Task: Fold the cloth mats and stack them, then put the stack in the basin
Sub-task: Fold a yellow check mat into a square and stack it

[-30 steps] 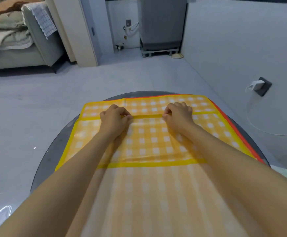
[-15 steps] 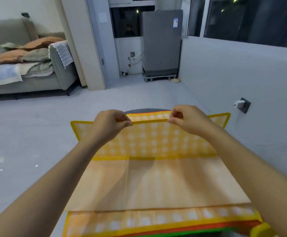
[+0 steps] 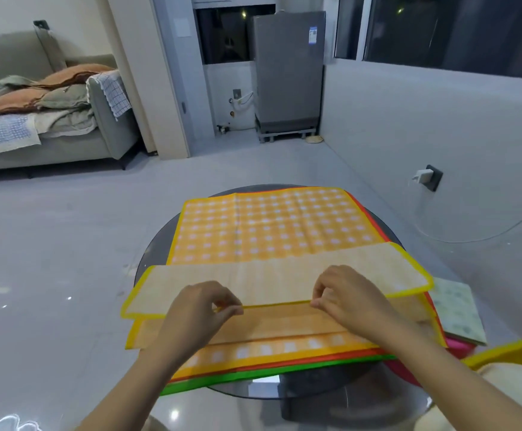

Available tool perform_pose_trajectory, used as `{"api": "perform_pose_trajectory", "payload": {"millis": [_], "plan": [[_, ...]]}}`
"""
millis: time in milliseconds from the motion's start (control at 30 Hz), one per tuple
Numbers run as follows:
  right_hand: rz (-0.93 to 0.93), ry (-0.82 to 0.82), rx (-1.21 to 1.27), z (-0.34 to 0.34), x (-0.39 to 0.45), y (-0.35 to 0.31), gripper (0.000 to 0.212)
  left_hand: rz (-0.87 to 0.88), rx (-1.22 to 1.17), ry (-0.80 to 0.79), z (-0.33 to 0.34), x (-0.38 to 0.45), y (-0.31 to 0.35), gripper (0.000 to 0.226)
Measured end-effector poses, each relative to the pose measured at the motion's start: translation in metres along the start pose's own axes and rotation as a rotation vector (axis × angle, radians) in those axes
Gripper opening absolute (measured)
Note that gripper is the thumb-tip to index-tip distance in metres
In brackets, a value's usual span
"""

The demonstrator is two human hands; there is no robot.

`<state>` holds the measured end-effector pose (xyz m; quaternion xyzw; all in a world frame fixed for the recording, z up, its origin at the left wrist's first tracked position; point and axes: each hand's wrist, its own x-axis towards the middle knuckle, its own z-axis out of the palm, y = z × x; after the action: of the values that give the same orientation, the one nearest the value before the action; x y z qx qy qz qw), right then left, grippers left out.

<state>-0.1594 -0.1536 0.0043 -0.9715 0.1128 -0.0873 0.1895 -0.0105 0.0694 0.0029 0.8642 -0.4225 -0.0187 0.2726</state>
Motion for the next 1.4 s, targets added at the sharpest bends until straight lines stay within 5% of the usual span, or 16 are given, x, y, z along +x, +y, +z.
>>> {"api": "perform_pose_trajectory", "payload": {"millis": [100,233,567,767,867,1167,1400], "plan": [[0.024,-0.005,0.031,0.023,-0.011,0.007,0.014,-0.027,-0.011,-0.055,0.015,-0.007,-0.006,0.002],[0.068,-0.006,0.067,0.038,-0.017,0.014,0.012,-0.075,-0.011,-0.129,0.025,-0.010,-0.009,0.025],[0.054,-0.020,0.166,0.049,-0.021,0.025,0.013,-0.090,-0.004,-0.185,0.029,-0.010,-0.012,0.004],[0.081,0.025,0.174,0.055,-0.018,0.025,0.005,0.005,0.019,-0.070,0.042,0.015,-0.007,0.019],[0.089,0.026,0.140,0.057,-0.019,0.025,0.025,0.040,0.132,-0.017,0.059,0.042,-0.001,0.027],[0.072,0.037,0.117,0.057,-0.019,0.026,0.029,-0.059,0.310,-0.241,0.099,0.081,0.011,0.059],[0.086,-0.004,0.065,0.046,0.005,0.021,0.023,-0.062,0.343,-0.217,0.104,0.080,0.008,0.056]]}}
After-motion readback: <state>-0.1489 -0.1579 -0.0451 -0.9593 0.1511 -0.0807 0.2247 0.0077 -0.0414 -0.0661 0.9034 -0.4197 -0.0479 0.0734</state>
